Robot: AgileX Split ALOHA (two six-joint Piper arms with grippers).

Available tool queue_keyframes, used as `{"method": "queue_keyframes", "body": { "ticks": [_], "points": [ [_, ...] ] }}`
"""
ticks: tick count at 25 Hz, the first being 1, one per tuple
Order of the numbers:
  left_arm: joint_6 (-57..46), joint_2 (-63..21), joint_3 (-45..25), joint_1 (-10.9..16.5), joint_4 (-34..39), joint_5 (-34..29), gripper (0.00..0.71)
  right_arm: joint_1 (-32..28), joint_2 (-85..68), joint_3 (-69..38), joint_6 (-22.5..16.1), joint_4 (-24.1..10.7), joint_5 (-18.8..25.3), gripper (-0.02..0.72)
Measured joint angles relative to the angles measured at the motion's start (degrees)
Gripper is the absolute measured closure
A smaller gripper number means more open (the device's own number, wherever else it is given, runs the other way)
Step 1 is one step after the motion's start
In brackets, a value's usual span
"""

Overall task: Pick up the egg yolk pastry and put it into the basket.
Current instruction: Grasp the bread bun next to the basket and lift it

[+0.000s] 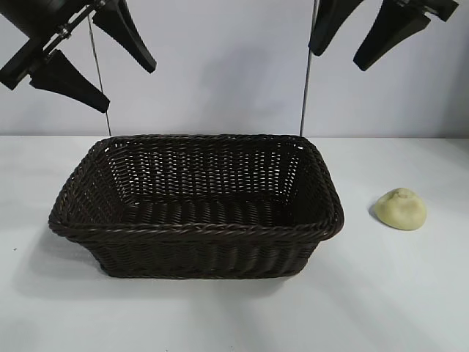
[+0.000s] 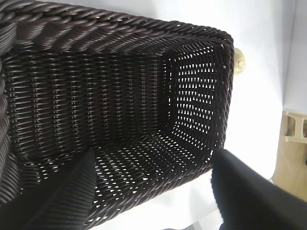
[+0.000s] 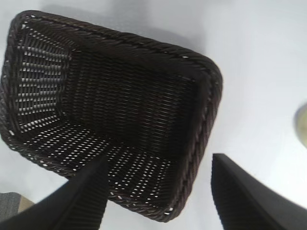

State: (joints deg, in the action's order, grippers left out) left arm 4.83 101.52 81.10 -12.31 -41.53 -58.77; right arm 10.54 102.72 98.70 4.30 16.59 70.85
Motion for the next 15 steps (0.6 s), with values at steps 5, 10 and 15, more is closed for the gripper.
{"method": "queue_keyframes", "body": {
  "ticks": [5,10,15],
  "points": [
    [0.0,0.0,0.0,0.0,0.0,0.0,0.212,-7.3,0.0,0.0,0.0,-0.6,0.0,0.25],
    [0.0,0.0,0.0,0.0,0.05,0.0,0.212,-13.34,0.0,0.0,0.0,-1.13,0.0,0.25],
    [0.0,0.0,0.0,0.0,0.05,0.0,0.212,-14.97,0.0,0.0,0.0,-3.24,0.0,0.25]
  ]
}}
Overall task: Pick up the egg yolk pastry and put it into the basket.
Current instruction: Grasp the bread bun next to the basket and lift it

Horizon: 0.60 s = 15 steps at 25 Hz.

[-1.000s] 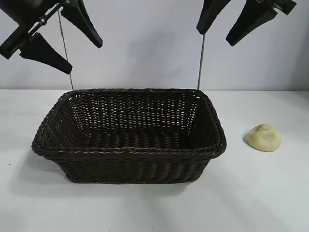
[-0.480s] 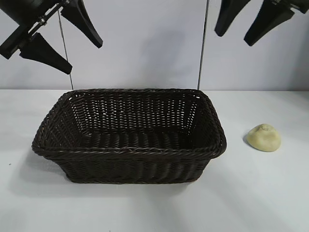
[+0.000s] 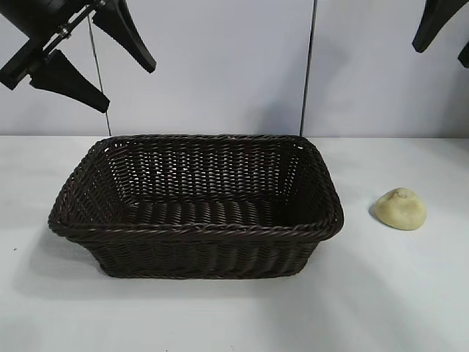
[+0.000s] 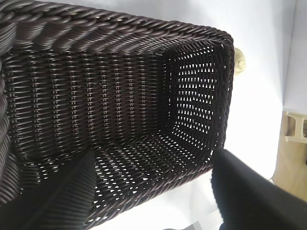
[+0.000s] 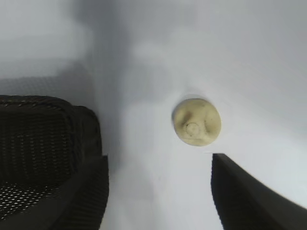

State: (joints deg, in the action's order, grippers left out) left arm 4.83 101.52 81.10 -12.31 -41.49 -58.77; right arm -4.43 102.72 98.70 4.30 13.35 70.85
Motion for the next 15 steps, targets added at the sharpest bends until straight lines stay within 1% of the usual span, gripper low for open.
{"method": "queue_keyframes", "body": {
  "ticks": [2,6,11,15],
  "points": [
    [0.0,0.0,0.0,0.0,0.0,0.0,0.212,0.0,0.06,0.0,0.0,-0.99,0.0,0.25],
    [0.17,0.0,0.0,0.0,0.0,0.0,0.212,0.0,0.78,-0.74,0.0,-1.22,-0.07,0.25],
    [0.51,0.0,0.0,0.0,0.0,0.0,0.212,0.0,2.24,-6.44,0.0,-1.29,-0.28,0.25],
    [0.59,0.0,0.0,0.0,0.0,0.0,0.212,0.0,3.47,-11.91,0.0,-1.35,-3.38,0.25]
  ]
}}
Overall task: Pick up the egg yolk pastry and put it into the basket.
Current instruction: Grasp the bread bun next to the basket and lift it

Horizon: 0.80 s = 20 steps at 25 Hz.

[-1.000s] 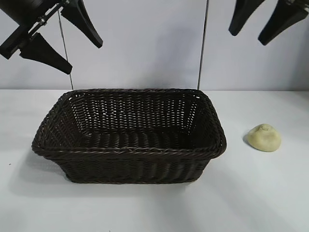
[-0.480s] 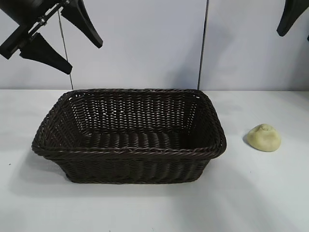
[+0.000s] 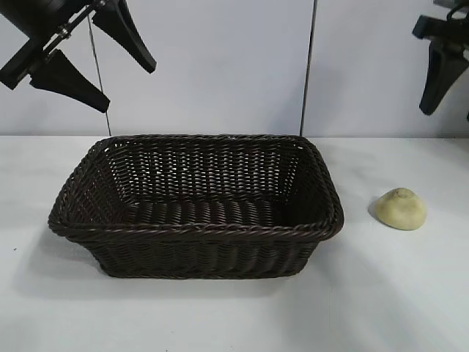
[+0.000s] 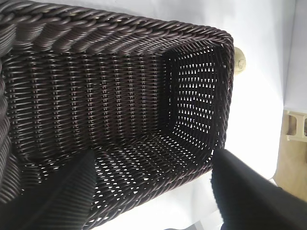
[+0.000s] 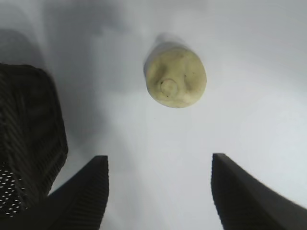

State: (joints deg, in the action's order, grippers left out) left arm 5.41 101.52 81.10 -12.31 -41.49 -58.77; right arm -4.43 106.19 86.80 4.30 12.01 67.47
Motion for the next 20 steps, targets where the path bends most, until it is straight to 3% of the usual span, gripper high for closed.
{"method": "queue_keyframes", "body": {
  "ticks": [11,20],
  "points": [
    [0.04,0.0,0.0,0.0,0.0,0.01,0.212,0.0,5.52,-3.05,0.0,0.32,-10.14,0.25],
    [0.04,0.0,0.0,0.0,0.0,0.01,0.212,0.0,12.62,-3.05,1.42,4.31,-11.28,0.25]
  ]
}}
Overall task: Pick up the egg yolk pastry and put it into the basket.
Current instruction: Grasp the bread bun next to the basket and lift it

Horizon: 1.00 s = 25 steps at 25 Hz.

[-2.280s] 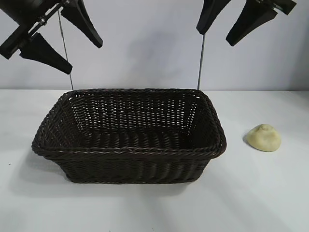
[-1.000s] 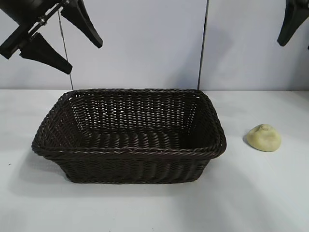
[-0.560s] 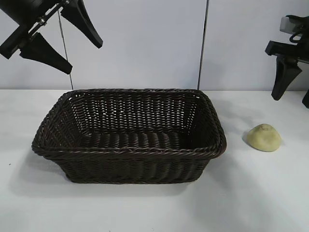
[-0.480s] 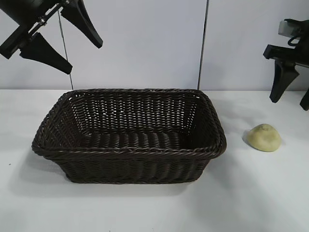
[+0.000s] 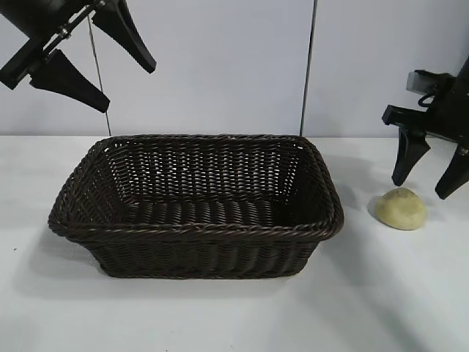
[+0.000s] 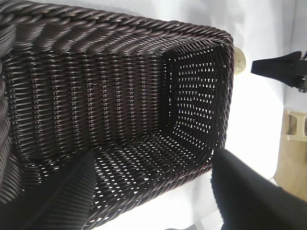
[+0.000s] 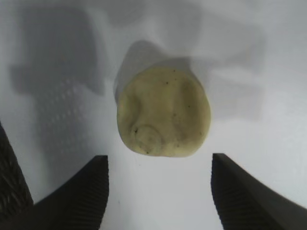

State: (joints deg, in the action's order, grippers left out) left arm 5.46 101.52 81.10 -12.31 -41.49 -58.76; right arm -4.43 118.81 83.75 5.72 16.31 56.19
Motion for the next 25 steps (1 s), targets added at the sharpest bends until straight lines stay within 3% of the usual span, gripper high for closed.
{"method": "queue_keyframes", "body": {
  "ticks": [11,18,25],
  "points": [
    [0.0,0.0,0.0,0.0,-0.06,0.0,0.212,0.0,4.14,0.0,-1.74,0.32,-3.65,0.266],
    [0.0,0.0,0.0,0.0,-0.06,0.0,0.212,0.0,4.18,0.0,-2.23,-0.51,-3.58,0.57],
    [0.0,0.0,0.0,0.0,-0.06,0.0,0.212,0.0,1.39,0.0,-1.7,-0.51,-1.92,0.617]
  ]
}}
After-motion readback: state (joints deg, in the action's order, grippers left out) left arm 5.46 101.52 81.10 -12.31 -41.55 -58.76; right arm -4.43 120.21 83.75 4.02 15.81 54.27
